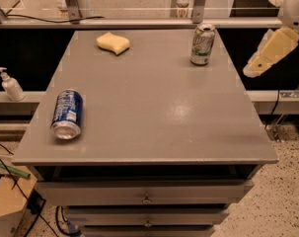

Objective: Pick 7up can

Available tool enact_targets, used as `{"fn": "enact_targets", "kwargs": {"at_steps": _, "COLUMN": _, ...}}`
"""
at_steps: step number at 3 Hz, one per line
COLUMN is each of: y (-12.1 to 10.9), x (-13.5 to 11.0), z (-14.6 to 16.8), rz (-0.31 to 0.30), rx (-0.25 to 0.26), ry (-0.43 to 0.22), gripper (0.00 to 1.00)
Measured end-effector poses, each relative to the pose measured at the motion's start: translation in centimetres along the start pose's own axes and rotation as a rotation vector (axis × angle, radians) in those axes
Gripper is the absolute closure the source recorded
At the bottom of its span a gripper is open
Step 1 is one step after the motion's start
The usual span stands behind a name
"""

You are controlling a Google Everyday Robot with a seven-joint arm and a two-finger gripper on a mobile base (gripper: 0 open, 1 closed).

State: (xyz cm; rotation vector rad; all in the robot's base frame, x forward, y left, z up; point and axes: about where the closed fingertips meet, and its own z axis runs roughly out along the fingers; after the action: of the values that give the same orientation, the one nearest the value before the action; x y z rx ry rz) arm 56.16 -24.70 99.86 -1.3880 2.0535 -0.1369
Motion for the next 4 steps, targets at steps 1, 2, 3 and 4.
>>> {"fn": "enact_targets", "kwargs": {"at_steps": 1, "y": -2.0, "x": -1.2, "z": 2.5, "rz": 0.088, "rx": 0.006, "ry": -0.151, "gripper": 0.00}}
{"fn": "enact_targets", "kwargs": {"at_steps": 2, "y": -3.2, "x": -3.1, "z": 6.4, "rz": 0.135, "rx": -0.044, "ry": -0.266, "gripper": 0.00}}
{"fn": "enact_targets", "kwargs": {"at_steps": 3, "y": -3.5, "x": -4.1, "z": 9.0, "rz": 0.153, "rx": -0.086, "ry": -0.312, "gripper": 0.00}}
{"fn": "enact_targets", "kwargs": {"at_steps": 4, "y": -4.3, "x": -4.9, "z": 11.5, "rz": 0.170, "rx": -0.064, "ry": -0.292, "gripper": 0.00}}
